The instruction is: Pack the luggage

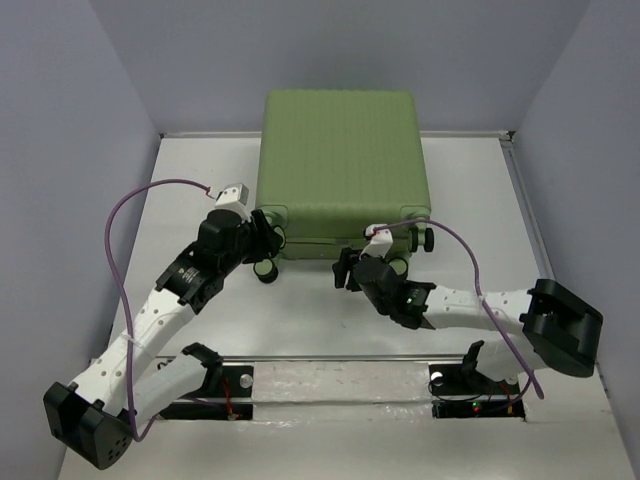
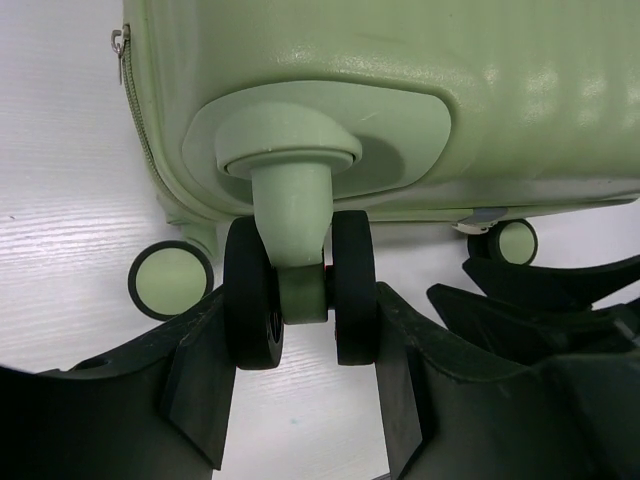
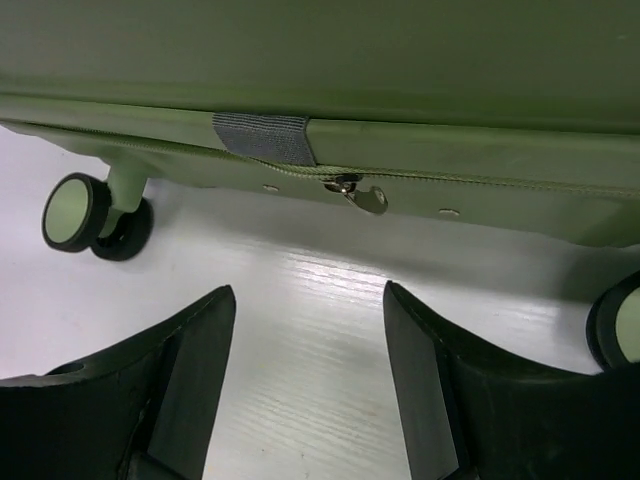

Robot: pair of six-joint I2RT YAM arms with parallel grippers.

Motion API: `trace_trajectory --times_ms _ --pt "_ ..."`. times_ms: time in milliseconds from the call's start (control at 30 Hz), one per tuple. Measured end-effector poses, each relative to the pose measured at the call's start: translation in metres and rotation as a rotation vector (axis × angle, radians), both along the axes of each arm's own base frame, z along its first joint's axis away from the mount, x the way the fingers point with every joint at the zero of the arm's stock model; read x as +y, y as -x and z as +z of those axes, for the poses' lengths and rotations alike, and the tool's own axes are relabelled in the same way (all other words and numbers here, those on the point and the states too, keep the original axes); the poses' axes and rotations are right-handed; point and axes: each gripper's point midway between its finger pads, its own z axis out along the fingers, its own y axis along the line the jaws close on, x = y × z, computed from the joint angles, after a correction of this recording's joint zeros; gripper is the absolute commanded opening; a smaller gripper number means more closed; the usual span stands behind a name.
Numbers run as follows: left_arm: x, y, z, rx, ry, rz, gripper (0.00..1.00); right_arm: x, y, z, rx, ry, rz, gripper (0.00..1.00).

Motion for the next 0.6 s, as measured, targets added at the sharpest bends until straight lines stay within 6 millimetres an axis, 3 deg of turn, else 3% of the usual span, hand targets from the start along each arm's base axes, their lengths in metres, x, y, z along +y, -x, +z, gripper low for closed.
trace_trajectory --times_ms 167,400,533,600 --pt "-0.004 0.001 0.0 0.0 0.023 -0.011 0.06 0.004 -0.011 -0.009 0.018 0.048 -0.008 0.63" --pt "-0.006 0.003 0.001 -0.015 0.047 -0.02 0.06 -0.013 -0.032 -0.016 0.017 0.092 -0.062 0.62" --pt "-0.007 0.003 0.001 -0.014 0.053 -0.022 0.06 -0.012 -0.034 -0.014 0.004 0.102 -0.045 0.55" --pt "-0.007 0.003 0.0 -0.015 0.058 -0.023 0.06 -0.011 -0.035 -0.011 -0.008 0.106 -0.035 0.45"
